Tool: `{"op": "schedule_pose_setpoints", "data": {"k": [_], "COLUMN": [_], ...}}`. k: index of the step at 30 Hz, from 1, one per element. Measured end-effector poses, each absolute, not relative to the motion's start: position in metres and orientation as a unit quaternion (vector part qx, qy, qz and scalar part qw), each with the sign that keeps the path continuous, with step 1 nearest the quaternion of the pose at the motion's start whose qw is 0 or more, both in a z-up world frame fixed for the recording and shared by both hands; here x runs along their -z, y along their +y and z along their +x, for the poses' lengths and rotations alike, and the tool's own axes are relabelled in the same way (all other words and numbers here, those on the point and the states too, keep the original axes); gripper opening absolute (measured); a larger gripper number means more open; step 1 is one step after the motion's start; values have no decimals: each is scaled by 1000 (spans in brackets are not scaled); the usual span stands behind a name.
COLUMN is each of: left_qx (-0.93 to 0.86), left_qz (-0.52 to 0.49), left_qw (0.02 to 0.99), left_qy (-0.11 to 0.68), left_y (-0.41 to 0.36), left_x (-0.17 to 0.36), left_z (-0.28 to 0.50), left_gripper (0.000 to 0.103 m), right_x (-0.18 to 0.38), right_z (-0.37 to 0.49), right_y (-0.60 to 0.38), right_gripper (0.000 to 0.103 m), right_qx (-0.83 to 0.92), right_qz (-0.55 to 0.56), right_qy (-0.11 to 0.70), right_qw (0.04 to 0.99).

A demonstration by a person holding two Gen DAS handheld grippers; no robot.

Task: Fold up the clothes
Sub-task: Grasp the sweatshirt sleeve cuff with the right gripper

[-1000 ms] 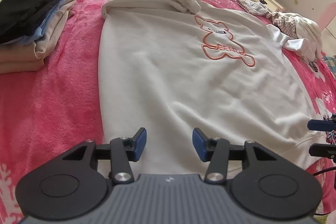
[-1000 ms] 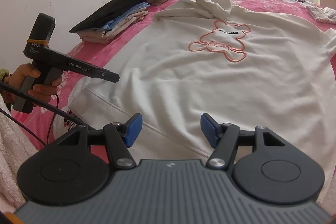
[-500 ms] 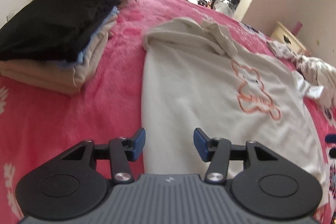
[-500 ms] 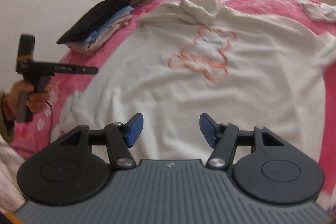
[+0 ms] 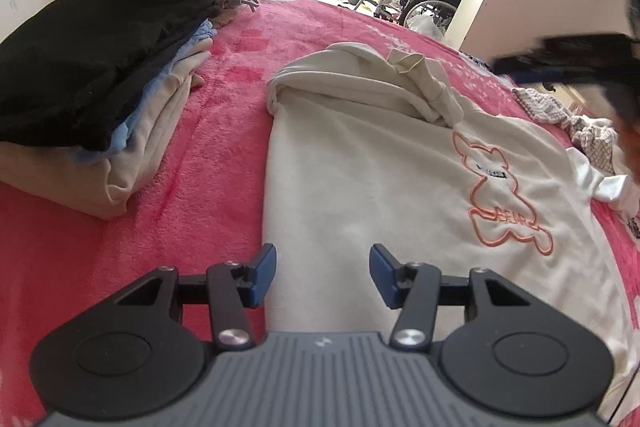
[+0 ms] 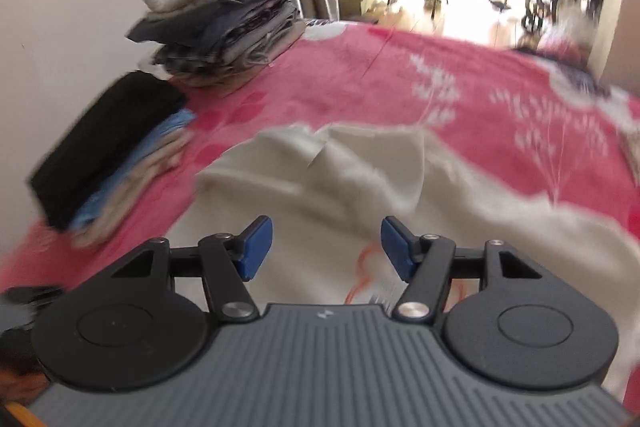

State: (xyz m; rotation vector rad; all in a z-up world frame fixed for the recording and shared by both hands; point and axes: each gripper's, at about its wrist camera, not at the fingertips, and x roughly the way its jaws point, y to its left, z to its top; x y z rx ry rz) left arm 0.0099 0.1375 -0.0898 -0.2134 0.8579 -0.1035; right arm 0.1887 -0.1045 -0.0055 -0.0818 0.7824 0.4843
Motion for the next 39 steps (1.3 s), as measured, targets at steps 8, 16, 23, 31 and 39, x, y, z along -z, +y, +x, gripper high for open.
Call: {"op": "schedule_pose_setpoints", "data": {"k": [8, 16, 23, 31, 39], "left_qx": [38, 37, 36, 29, 32], "left_qz": [-91, -61, -59, -57, -17], "left_qw": [908, 912, 912, 913, 922], "left_qy": [406, 405, 405, 403, 385], "left_y": [145, 141, 142, 136, 125], "left_x": [78, 79, 81, 76, 66], "left_z": [10, 6, 14, 24, 34], "left_gripper": [54, 55, 56, 56, 58], "right_x": [56, 50, -4, 5, 1], "right_z": [242, 264, 233, 149, 117], "right_y": [-47, -87, -202, -232, -243], "right_gripper": [60, 9, 8, 8, 8], "right_qx": [-224, -192, -169, -180, -186], "right_qz": [-132, -12, 255, 301, 334], "right_qy": [354, 357, 315, 404, 370], "right_qw": [898, 914, 898, 845, 847]}}
